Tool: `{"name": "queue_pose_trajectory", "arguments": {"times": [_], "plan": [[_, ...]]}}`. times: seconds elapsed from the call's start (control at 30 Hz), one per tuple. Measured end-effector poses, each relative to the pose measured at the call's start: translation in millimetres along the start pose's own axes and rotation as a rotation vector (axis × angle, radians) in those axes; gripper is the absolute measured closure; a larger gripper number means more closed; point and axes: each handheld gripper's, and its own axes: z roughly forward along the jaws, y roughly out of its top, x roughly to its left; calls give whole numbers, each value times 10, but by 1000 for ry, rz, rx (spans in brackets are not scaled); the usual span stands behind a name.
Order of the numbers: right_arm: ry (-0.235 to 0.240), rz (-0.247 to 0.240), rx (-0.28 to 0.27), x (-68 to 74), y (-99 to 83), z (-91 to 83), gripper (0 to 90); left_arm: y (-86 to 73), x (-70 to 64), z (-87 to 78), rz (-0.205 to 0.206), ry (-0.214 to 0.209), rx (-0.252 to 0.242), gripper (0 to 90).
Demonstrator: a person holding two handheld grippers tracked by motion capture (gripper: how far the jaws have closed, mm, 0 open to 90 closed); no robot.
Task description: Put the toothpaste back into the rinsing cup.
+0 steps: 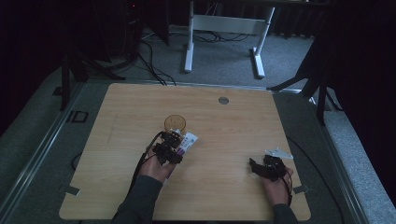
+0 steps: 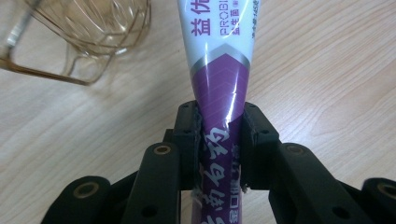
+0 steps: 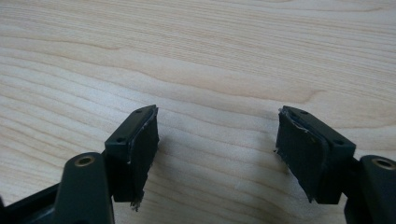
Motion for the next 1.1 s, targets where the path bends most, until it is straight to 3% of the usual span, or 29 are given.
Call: {"name": "queue_pose_trajectory", "arguments": {"times": [0.4, 0.67, 1.1], "plan": [[0, -1, 0, -1, 0, 0, 295, 3, -30, -116, 13, -12, -62, 715], [0, -1, 0, -1, 0, 0, 295, -6, -35, -219, 28, 3, -150, 715], [0, -1, 0, -1, 0, 0, 296, -10, -45, -301, 46, 3, -194, 715]]}}
